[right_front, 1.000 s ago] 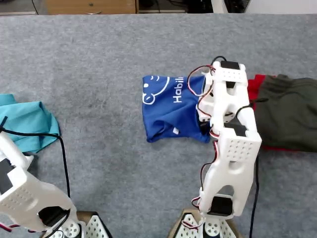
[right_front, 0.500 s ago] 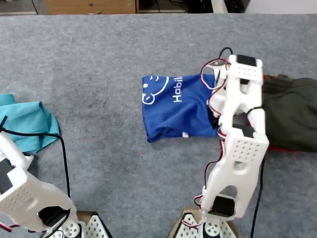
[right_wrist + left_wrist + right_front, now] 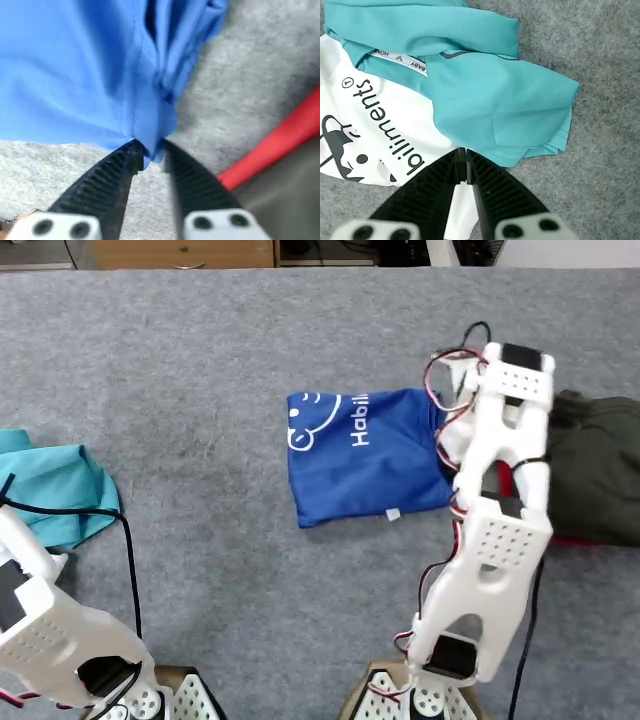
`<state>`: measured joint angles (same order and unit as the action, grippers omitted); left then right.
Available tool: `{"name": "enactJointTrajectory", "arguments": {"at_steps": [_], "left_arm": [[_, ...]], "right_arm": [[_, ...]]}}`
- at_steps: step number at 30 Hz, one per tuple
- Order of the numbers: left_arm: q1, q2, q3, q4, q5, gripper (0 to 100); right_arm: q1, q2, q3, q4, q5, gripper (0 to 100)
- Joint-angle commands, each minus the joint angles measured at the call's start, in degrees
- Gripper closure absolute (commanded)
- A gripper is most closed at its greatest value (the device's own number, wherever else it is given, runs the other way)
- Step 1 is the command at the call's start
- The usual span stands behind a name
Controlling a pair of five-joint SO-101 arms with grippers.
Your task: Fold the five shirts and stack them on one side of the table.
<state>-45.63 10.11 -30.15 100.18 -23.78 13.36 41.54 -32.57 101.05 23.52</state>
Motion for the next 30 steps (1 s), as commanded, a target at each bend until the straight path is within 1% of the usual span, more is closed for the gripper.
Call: {"name": "enactJointTrajectory", "arguments": {"at_steps": [1, 4, 8, 10, 12, 13, 14, 16, 21, 30], "left_arm": [[-0.1, -3.1, 0.0, 0.6, -0.2, 98], [-0.1, -3.1, 0.0, 0.6, -0.2, 98], [-0.1, -3.1, 0.0, 0.6, 0.0, 98], [-0.1, -3.1, 0.0, 0.6, 0.0, 98], [-0.3, -3.2, -0.2, 0.6, 0.0, 98], [-0.4, -3.2, -0.2, 0.6, 0.0, 98], [-0.5, -3.2, -0.2, 0.6, 0.0, 98], [-0.7, -3.2, -0.1, 0.6, 0.0, 98], [-0.7, -3.2, 0.0, 0.6, 0.0, 98], [-3.6, -3.2, -0.3, 0.6, -0.2, 98]], "right_arm": [[2.4, -5.2, -2.1, 1.3, -1.1, 84.3], [2.1, -10.8, -0.7, 1.3, -1.1, 84.3], [-3.1, -16.8, -0.2, 1.1, -1.5, 85.9], [-6.8, -17.4, -0.7, 0.1, -1.5, 89.3], [-10.5, -17.2, -0.5, -2.8, -1.5, 94.9], [-12.2, -16.7, -0.2, -4.7, -1.5, 98.5], [-13.6, -16.0, 0.0, -6.8, -1.6, 99.8], [-16.4, -13.6, -0.2, -10.3, -1.6, 98.8], [-22.1, -7.6, -0.4, -20.5, -1.6, 99.7], [-29.1, 1.0, -1.6, -33.4, -1.1, 99.5]]}}
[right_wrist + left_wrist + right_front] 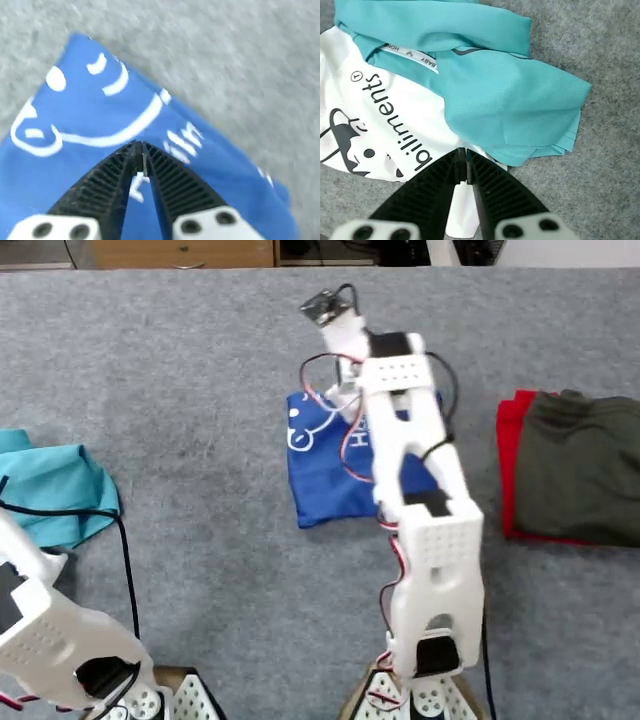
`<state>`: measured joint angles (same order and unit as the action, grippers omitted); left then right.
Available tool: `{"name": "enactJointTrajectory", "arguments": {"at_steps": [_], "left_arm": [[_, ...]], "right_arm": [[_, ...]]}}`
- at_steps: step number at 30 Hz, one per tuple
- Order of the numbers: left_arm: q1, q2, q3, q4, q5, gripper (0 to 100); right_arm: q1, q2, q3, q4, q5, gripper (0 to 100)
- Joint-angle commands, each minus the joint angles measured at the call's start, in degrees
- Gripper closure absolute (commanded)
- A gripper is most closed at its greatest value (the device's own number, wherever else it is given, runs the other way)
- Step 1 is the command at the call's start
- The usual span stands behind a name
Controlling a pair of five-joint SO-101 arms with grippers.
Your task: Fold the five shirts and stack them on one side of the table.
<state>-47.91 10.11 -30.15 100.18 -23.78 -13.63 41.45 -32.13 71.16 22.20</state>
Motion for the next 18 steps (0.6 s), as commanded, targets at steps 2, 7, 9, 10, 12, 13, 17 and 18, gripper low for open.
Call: {"name": "enactJointTrajectory", "arguments": {"at_steps": [2, 7, 9, 10, 12, 13, 17, 18], "left_arm": [[-1.4, -3.2, -0.2, 0.6, -0.3, 98], [-1.4, -3.2, -0.4, 0.6, -0.3, 98], [-1.4, -3.2, -0.4, 0.6, -0.3, 98], [-1.4, -3.2, -0.4, 0.6, -0.3, 98], [-1.4, -3.2, -0.4, 0.6, -0.3, 98], [-1.4, -3.2, -0.4, 0.6, -0.3, 98], [-1.4, -3.2, -0.5, 0.6, -0.3, 98], [-1.3, -3.2, -0.5, 0.6, -0.3, 98]], "right_arm": [[-3.9, 4.1, -4.4, -3.7, 1.5, 99.5], [-7.6, 11.9, -13.1, 0.5, 6.9, 99.5], [-7.5, 14.2, -18.4, 2.8, 7.1, 99.5], [-7.4, 15.0, -21.4, 4.8, 7.0, 99.5], [-7.3, 15.6, -28.1, 9.8, 7.2, 99.5], [-6.8, 15.7, -30.7, 11.8, 7.4, 99.5], [-3.6, 15.6, -37.8, 16.8, 7.4, 99.5], [-2.3, 15.6, -39.1, 18.1, 7.4, 99.5]]}}
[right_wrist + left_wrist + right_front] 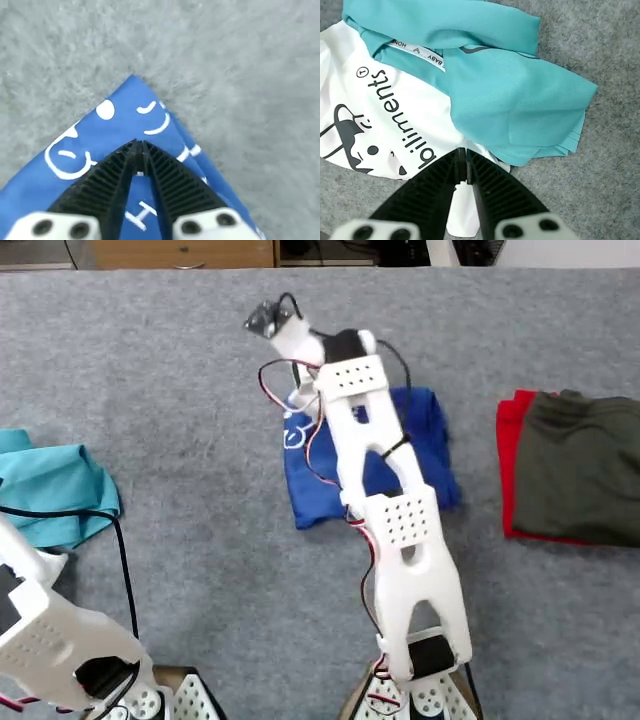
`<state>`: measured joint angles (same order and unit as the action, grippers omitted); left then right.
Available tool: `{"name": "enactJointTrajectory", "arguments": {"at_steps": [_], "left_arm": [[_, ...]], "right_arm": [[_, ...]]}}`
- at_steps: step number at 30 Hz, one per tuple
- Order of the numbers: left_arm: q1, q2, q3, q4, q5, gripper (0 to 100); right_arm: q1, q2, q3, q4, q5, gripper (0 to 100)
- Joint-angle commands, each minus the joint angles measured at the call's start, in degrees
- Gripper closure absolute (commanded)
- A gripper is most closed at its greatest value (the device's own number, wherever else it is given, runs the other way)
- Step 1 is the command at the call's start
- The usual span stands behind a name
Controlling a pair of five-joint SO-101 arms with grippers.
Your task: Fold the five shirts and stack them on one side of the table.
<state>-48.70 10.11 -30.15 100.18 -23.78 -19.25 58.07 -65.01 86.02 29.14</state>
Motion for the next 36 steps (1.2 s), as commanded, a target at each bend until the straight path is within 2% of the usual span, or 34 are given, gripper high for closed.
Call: {"name": "enactJointTrajectory", "arguments": {"at_steps": [1, 7, 14, 20, 25, 31, 36], "left_arm": [[-0.5, -3.2, -0.5, 0.6, -0.3, 98], [-0.4, -3.2, -0.5, 0.6, -0.3, 98], [1.1, -3.2, -0.5, 0.6, 0.0, 98], [0.5, -3.2, -0.3, 0.6, 0.0, 98], [0.5, -3.2, -0.1, 0.6, 0.0, 98], [0.5, -3.2, -0.2, 0.6, 0.0, 98], [0.5, -4.1, -0.4, 0.6, 0.0, 98]], "right_arm": [[4.7, -1.0, -7.4, 4.8, 0.4, 99.5], [11.8, -1.1, -12.0, 16.4, 0.2, 99.5], [20.1, 1.3, -9.4, 15.4, 0.9, 99.4], [26.0, 10.2, -9.3, 7.2, 5.3, 99.4], [26.0, 11.2, -14.3, 8.4, 6.2, 99.4], [21.0, 8.5, -25.5, 16.5, 6.1, 99.5], [20.8, 4.5, -23.0, 16.4, 2.9, 99.4]]}}
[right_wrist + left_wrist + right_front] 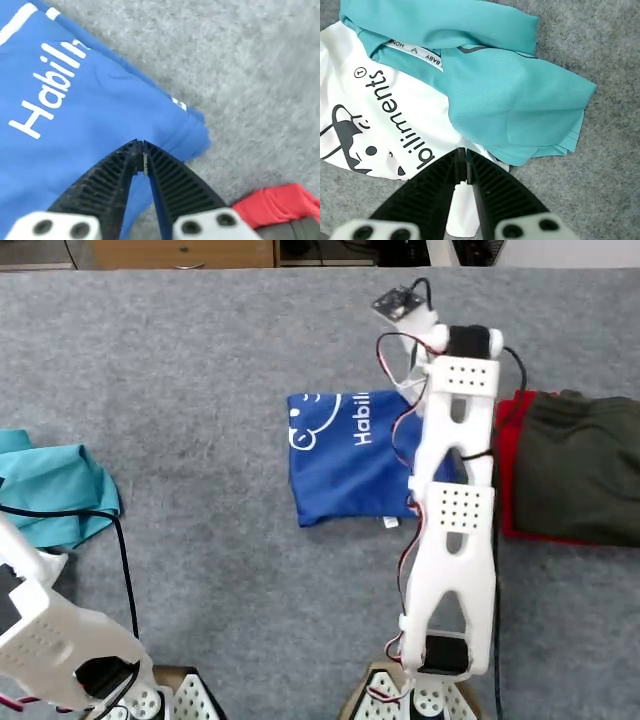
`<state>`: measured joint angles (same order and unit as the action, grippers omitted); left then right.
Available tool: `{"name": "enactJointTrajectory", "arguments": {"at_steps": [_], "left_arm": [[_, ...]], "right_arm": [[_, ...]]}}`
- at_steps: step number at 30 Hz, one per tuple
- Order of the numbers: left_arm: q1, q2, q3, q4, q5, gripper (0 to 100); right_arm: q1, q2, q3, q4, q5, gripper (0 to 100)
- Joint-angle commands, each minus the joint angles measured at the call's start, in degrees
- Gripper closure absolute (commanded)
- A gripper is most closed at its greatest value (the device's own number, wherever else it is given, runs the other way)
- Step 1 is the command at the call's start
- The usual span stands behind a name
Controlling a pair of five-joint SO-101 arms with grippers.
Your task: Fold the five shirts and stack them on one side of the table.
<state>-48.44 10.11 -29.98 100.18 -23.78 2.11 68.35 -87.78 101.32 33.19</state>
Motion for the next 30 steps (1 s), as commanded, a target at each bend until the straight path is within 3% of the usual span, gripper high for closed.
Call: {"name": "enactJointTrajectory", "arguments": {"at_steps": [1, 12, 14, 22, 30], "left_arm": [[0.3, -5.0, -0.3, 0.6, 0.0, 98], [0.9, -9.3, 2.2, 0.6, -0.3, 98], [0.9, -9.3, 3.0, 0.6, -0.3, 98], [1.0, -9.3, 4.3, 0.6, -0.3, 98], [0.9, -9.7, 4.3, 0.6, -0.4, 98]], "right_arm": [[-0.5, -6.9, 2.2, 1.1, -1.1, 99.4], [-0.4, -35.7, 48.2, 0.5, -9.5, 98.8], [-0.1, -38.2, 52.7, -0.1, -12.3, 93.9], [0.5, -35.6, 56.1, -4.0, -33.1, 70.6], [-0.5, -27.1, 56.1, -10.4, -35.0, 69.8]]}}
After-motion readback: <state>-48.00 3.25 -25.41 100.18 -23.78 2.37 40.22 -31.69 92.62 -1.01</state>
